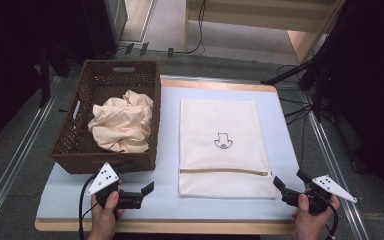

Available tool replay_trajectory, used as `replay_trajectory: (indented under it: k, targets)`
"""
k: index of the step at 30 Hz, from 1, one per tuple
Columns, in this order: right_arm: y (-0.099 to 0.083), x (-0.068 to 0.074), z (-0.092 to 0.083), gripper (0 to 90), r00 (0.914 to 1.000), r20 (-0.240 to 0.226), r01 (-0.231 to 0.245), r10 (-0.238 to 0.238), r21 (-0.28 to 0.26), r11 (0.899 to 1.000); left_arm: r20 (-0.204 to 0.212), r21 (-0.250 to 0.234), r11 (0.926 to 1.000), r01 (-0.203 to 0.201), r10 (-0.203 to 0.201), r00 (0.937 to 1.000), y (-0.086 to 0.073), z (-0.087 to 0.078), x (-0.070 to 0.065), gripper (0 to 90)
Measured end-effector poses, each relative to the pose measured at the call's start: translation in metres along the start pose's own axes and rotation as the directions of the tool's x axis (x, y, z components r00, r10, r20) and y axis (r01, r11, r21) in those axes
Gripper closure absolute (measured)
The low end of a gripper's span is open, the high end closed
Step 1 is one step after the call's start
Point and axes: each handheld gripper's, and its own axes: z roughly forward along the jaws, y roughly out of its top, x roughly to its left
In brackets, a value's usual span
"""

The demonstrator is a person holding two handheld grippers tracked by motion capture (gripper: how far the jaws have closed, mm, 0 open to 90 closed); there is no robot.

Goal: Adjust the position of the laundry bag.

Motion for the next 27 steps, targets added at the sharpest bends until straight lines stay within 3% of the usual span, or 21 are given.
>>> replay_trajectory:
  k: [1, 4, 13, 17, 19, 23, 24, 27]
  targets:
    - [0.000, 0.001, 0.000, 0.0, 1.0000, -0.003, -0.002, 0.002, -0.001, 1.000, -0.008, 0.008, 0.9998, -0.019, 0.019, 0.9998, 0.001, 0.004, -0.006, 0.1]
    - [0.002, 0.002, 0.001, 0.0, 0.9999, -0.010, -0.005, 0.005, -0.006, 1.000, 0.006, 0.013, 0.9996, -0.025, 0.025, 0.9997, 0.002, 0.008, -0.011, 0.1]
    - [0.005, 0.009, 0.018, 2.4, 0.9999, -0.016, 0.002, -0.002, 0.021, 1.000, 0.040, 0.052, 0.9985, -0.016, 0.014, 0.9991, 0.001, 0.028, -0.027, 0.1]
    - [0.008, 0.011, 0.026, 10.9, 0.9995, 0.021, -0.026, 0.025, 0.022, 0.999, 0.053, 0.083, 0.9964, -0.015, 0.010, 0.9985, -0.001, 0.039, -0.034, 0.5]
    - [0.009, 0.013, 0.033, 13.8, 0.9979, 0.056, -0.034, 0.032, 0.034, 0.999, 0.067, 0.115, 0.9928, -0.034, 0.027, 0.9974, -0.003, 0.046, -0.040, 1.6]
    - [0.009, 0.013, 0.038, 17.1, 0.9964, 0.080, -0.033, 0.029, 0.050, 0.998, 0.063, 0.138, 0.9898, -0.036, 0.027, 0.9977, -0.004, 0.052, -0.045, 6.8]
    - [0.008, 0.012, 0.041, 22.6, 0.9943, 0.100, -0.042, 0.036, 0.065, 0.997, 0.051, 0.156, 0.9869, -0.040, 0.032, 0.9982, -0.005, 0.056, -0.048, 8.3]
    - [0.008, 0.010, 0.043, 25.1, 0.9939, 0.098, -0.059, 0.051, 0.076, 0.995, 0.046, 0.162, 0.9860, -0.037, 0.030, 0.9985, -0.006, 0.058, -0.049, 13.9]
